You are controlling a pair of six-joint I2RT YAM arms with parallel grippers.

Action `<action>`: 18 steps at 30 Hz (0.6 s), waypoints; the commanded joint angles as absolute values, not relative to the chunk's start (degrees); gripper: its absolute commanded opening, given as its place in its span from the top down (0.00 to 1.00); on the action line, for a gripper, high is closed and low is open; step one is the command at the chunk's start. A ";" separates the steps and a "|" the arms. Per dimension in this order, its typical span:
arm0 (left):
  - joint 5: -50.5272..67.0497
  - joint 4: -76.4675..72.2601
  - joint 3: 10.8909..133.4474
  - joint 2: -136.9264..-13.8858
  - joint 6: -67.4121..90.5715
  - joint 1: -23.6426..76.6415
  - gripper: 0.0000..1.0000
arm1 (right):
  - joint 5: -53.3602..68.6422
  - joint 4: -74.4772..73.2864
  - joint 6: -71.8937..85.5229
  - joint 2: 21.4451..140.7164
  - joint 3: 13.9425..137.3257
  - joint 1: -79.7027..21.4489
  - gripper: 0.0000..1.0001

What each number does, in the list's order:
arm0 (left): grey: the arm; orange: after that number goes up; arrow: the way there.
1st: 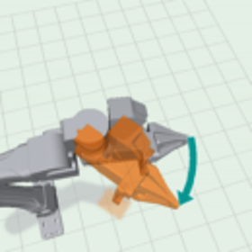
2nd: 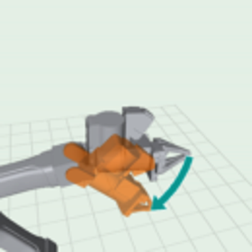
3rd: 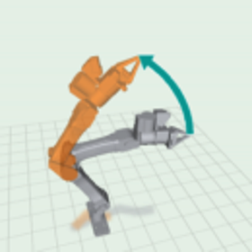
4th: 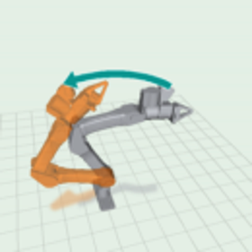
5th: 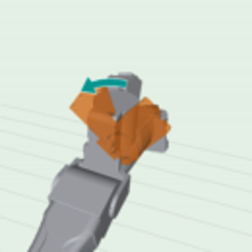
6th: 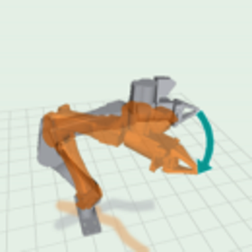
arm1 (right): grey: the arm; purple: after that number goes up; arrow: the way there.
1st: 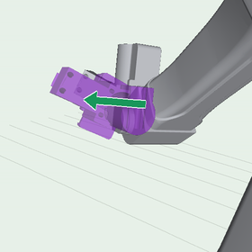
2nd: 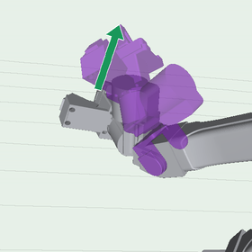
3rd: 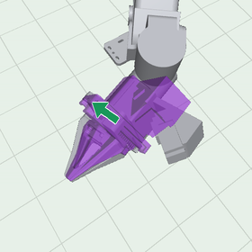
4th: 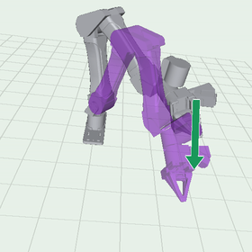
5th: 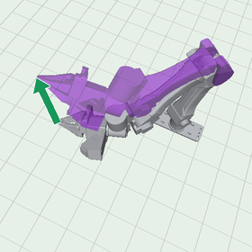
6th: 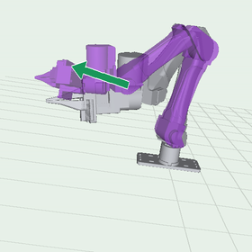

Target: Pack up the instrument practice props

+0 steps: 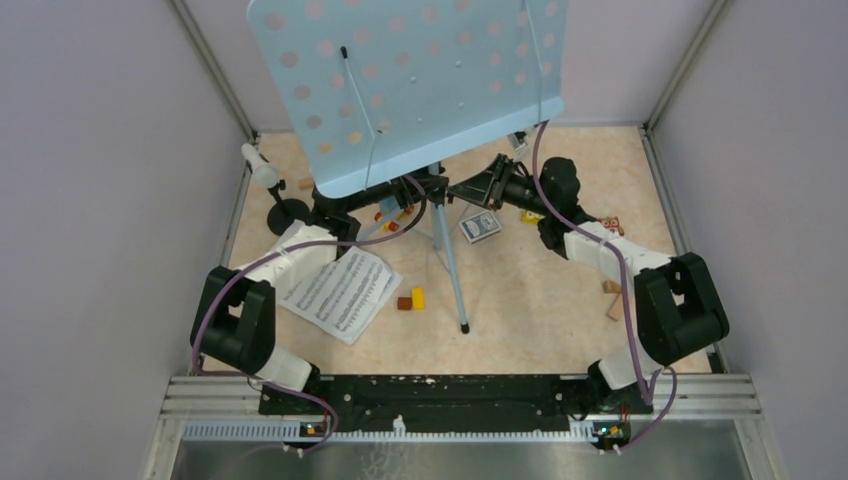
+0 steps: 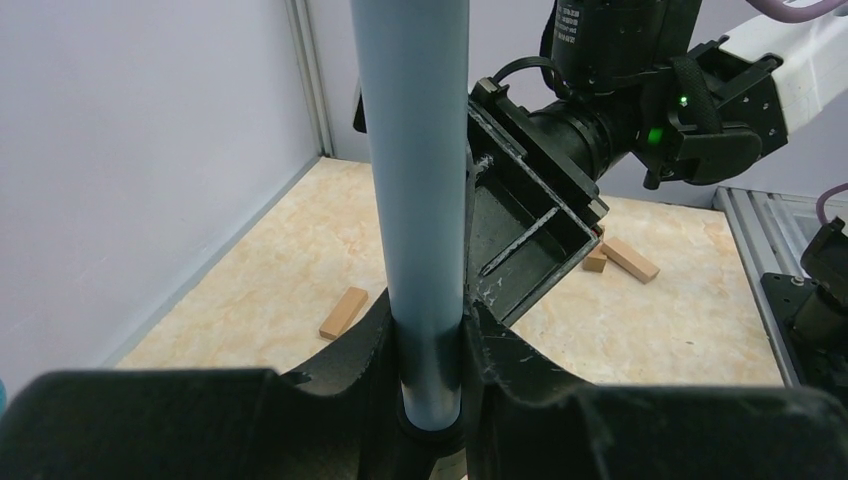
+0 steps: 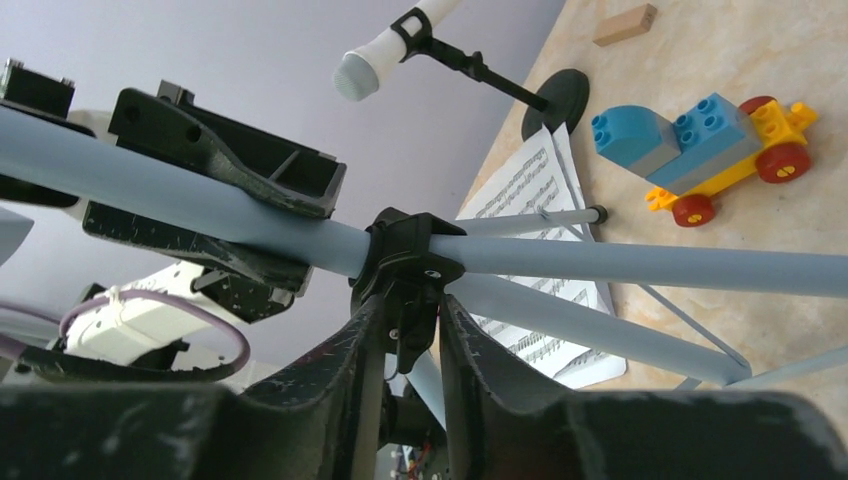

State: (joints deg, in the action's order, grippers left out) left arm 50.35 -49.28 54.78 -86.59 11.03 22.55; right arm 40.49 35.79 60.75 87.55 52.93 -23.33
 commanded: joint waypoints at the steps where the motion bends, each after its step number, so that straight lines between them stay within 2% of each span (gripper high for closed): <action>1: 51.86 -41.83 54.36 -90.31 8.87 22.41 1.00 | 43.16 41.65 61.08 88.65 53.85 -22.98 0.78; 4: 51.78 -41.70 54.40 -90.28 8.79 22.41 1.00 | 45.47 43.08 61.98 89.81 54.37 -23.03 0.78; 7: 51.77 -41.56 54.45 -90.46 8.79 22.39 1.00 | 47.66 45.60 63.60 90.98 54.21 -23.05 0.69; 9: 51.81 -41.41 54.56 -90.58 8.75 22.41 1.00 | 48.14 47.51 64.87 91.18 53.78 -23.03 0.68; 14: 51.59 -40.89 54.65 -90.65 8.35 22.41 1.00 | 48.15 49.42 65.76 91.49 53.42 -23.03 0.95; 16: 51.69 -40.87 54.67 -90.67 8.37 22.39 1.00 | 47.89 49.86 65.23 91.30 53.30 -23.03 1.00; 18: 51.76 -40.74 54.75 -90.70 8.36 22.40 1.00 | 47.19 50.10 62.82 90.73 52.98 -23.00 1.00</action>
